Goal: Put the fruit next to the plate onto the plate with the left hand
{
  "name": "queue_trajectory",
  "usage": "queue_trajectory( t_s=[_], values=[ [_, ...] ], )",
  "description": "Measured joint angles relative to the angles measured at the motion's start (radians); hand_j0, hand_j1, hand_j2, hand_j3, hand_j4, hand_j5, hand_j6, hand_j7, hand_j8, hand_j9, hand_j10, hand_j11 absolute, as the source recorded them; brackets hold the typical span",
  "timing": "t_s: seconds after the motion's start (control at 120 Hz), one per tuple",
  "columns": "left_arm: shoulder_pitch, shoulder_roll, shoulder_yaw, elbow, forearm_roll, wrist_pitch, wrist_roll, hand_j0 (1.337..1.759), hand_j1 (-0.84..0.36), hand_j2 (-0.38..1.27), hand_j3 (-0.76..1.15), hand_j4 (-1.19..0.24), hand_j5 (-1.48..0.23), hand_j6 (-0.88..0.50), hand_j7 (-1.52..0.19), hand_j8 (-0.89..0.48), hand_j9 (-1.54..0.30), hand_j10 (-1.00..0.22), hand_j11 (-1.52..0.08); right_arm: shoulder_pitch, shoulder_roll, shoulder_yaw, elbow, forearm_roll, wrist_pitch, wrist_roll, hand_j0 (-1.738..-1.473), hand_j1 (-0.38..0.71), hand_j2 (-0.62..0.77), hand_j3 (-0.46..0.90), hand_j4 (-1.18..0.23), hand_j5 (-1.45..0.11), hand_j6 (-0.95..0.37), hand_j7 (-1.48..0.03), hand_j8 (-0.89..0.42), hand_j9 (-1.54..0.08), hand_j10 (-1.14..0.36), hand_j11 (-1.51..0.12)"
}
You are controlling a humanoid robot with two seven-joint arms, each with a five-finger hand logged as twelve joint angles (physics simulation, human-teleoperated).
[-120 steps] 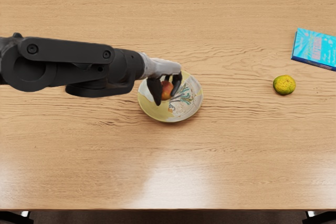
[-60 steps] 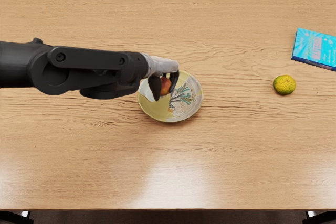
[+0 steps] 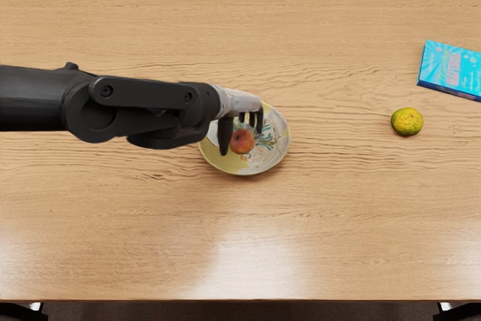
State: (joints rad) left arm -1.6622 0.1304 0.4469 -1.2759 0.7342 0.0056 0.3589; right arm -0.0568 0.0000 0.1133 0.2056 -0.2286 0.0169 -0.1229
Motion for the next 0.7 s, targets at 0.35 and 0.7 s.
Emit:
queue_trajectory(
  t_s=[0.35, 0.7],
  values=[
    [0.023, 0.243, -0.08, -0.105, -0.097, -0.006, -0.008, 1.658, 0.01, 0.06, 0.0, -0.3, -0.37, -0.27, -0.37, -0.28, -0.37, -0.28, -0.37, 0.0, 0.0, 0.0, 0.0, 0.0, 0.0, 0.0, -1.658, -0.31, -0.01, 0.0, -0.03, -0.04, -0.03, -0.04, -0.03, -0.04, -0.03, -0.04],
    [0.193, 0.629, -0.384, -0.23, -0.52, -0.408, -0.083, 1.658, 0.04, 0.05, 0.0, -0.26, -0.34, -0.26, -0.34, -0.26, -0.34, -0.26, -0.34, 0.0, 0.0, 0.0, 0.0, 0.0, 0.0, 0.0, -1.658, -0.31, -0.01, 0.0, -0.03, -0.04, -0.03, -0.04, -0.03, -0.04, -0.03, -0.04]
  ],
)
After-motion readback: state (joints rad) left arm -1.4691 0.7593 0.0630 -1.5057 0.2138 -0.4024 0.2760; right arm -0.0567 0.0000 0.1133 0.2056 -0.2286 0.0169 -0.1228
